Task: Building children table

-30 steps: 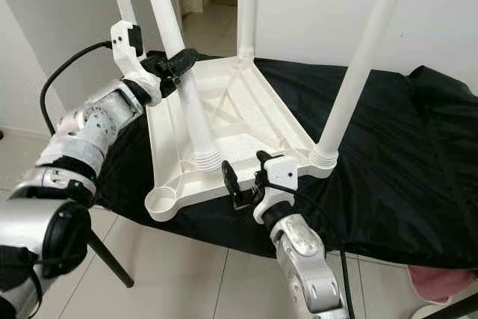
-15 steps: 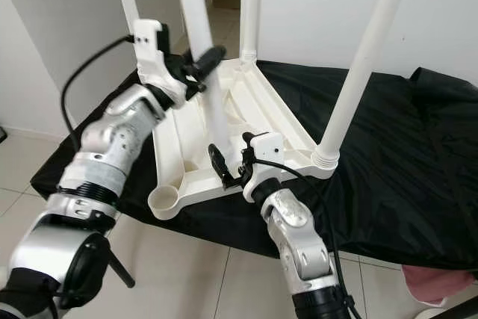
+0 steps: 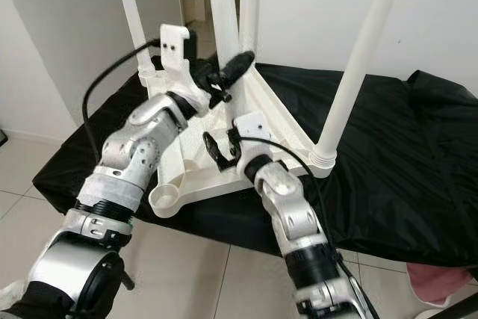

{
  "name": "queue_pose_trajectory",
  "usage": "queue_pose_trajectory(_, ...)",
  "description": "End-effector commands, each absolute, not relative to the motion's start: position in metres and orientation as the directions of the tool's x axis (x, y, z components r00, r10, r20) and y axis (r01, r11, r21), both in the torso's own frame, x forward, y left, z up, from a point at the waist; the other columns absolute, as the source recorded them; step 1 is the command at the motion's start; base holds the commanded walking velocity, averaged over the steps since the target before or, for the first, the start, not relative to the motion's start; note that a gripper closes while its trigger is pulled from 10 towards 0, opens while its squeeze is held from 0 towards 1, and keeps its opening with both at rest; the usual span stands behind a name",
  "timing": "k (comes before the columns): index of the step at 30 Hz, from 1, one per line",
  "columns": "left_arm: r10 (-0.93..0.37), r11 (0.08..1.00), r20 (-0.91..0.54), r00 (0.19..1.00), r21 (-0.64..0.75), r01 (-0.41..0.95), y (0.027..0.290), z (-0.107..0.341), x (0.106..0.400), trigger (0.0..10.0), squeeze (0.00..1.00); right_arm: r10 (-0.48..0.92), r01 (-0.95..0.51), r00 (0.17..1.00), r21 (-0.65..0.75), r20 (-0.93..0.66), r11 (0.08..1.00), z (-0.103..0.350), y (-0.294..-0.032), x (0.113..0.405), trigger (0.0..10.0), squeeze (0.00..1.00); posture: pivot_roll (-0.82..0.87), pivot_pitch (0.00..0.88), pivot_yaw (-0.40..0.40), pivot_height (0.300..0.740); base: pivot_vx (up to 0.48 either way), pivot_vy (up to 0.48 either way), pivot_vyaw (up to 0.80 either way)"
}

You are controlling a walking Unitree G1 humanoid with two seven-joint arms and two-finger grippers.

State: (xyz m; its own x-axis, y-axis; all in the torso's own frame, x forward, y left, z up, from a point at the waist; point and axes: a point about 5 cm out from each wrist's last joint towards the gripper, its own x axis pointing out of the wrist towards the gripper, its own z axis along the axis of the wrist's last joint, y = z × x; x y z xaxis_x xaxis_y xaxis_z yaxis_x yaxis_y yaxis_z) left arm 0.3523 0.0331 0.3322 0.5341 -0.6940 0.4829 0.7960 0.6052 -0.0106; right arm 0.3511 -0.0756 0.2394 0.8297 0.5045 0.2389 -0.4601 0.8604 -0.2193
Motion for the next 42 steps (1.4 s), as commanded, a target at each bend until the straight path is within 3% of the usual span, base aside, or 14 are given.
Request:
queue_pose_trajectory(1,-0.713,0.578,0.49,0.502,0.006,0.816,0.025,0.336,0.346,10.0,0.0,0.521,-0.476,0.821,-0.224,0.234,0.85,0.239,-0.069,0.352,10.0,0.0,0.01,0.056,0.017,0.74,0.0,0.0,0.0)
queue_pose_trajectory(7,-0.722,0.567,0.488,0.49,0.012,0.824,0.019,0.334,0.342,10.0,0.0,0.521,-0.475,0.817,-0.226,0.246,0.851,0.246,-0.065,0.354,10.0,0.0,0.01,0.06,0.015,0.74,0.0,0.0,0.0)
queue_pose_trajectory(8,-0.725,0.566,0.487,0.488,0.016,0.824,0.017,0.334,0.341,10.0,0.0,0.525,-0.481,0.817,-0.22,0.239,0.849,0.245,-0.065,0.355,6.4,0.0,0.01,0.061,0.015,0.74,0.0,0.0,0.0)
queue_pose_trajectory(9,-0.725,0.566,0.487,0.488,0.016,0.824,0.017,0.334,0.341,10.0,0.0,0.525,-0.481,0.817,-0.22,0.239,0.849,0.245,-0.065,0.355,6.4,0.0,0.01,0.061,0.015,0.74,0.0,0.0,0.0)
queue_pose_trajectory(10,-0.726,0.564,0.487,0.486,0.016,0.825,0.017,0.334,0.34,10.0,0.0,0.524,-0.48,0.819,-0.219,0.234,0.849,0.244,-0.065,0.355,3.3,0.0,0.01,0.062,0.018,0.74,0.0,0.0,0.0)
queue_pose_trajectory(12,-0.726,0.564,0.487,0.486,0.016,0.825,0.017,0.334,0.34,10.0,0.0,0.524,-0.48,0.819,-0.219,0.234,0.849,0.244,-0.065,0.355,3.3,0.0,0.01,0.062,0.018,0.74,0.0,0.0,0.0)
queue_pose_trajectory(13,-0.726,0.564,0.486,0.487,0.016,0.826,0.017,0.334,0.339,10.0,0.0,0.525,-0.483,0.819,-0.216,0.231,0.848,0.243,-0.065,0.355,0.0,0.0,0.01,0.062,0.02,0.74,0.0,0.0,0.0)
queue_pose_trajectory(27,-0.756,0.532,0.47,0.455,0.036,0.846,0.006,0.332,0.332,10.0,0.0,0.47,-0.445,0.87,-0.175,0.149,0.878,0.229,-0.07,0.359,0.0,0.0,0.01,0.077,0.035,0.74,0.0,0.0,0.0)
queue_pose_trajectory(28,-0.764,0.523,0.464,0.449,0.038,0.851,0.005,0.331,0.331,10.0,0.0,0.439,-0.415,0.885,-0.166,0.155,0.895,0.228,-0.071,0.36,3.2,0.0,0.01,0.081,0.039,0.74,0.0,0.0,0.0)
queue_pose_trajectory(29,-0.764,0.523,0.464,0.449,0.038,0.851,0.005,0.331,0.331,10.0,0.0,0.439,-0.415,0.885,-0.166,0.155,0.895,0.228,-0.071,0.36,3.2,0.0,0.01,0.081,0.039,0.74,0.0,0.0,0.0)
queue_pose_trajectory(30,-0.772,0.511,0.455,0.444,0.03,0.859,0.004,0.328,0.331,10.0,0.0,0.414,-0.394,0.895,-0.138,0.168,0.909,0.23,-0.072,0.36,10.0,0.0,0.01,0.082,0.042,0.74,0.0,0.0,0.0)
queue_pose_trajectory(31,-0.776,0.503,0.448,0.443,0.016,0.864,0.004,0.326,0.331,10.0,1.0,0.384,-0.369,0.905,-0.112,0.181,0.922,0.231,-0.073,0.361,10.0,0.0,0.01,0.084,0.044,0.74,0.0,0.0,0.0)
queue_pose_trajectory(33,-0.777,0.461,0.461,0.428,-0.045,0.886,0.006,0.324,0.33,10.0,1.0,0.334,-0.329,0.922,-0.063,0.197,0.942,0.232,-0.075,0.362,10.0,0.0,0.01,0.088,0.048,0.74,0.0,0.0,0.0)
queue_pose_trajectory(42,-0.787,0.394,0.502,0.359,-0.039,0.918,0.011,0.327,0.317,10.0,1.0,0.269,-0.272,0.944,-0.009,0.19,0.962,0.225,-0.079,0.36,10.0,0.0,0.0,0.109,0.049,0.74,0.0,0.0,0.0)
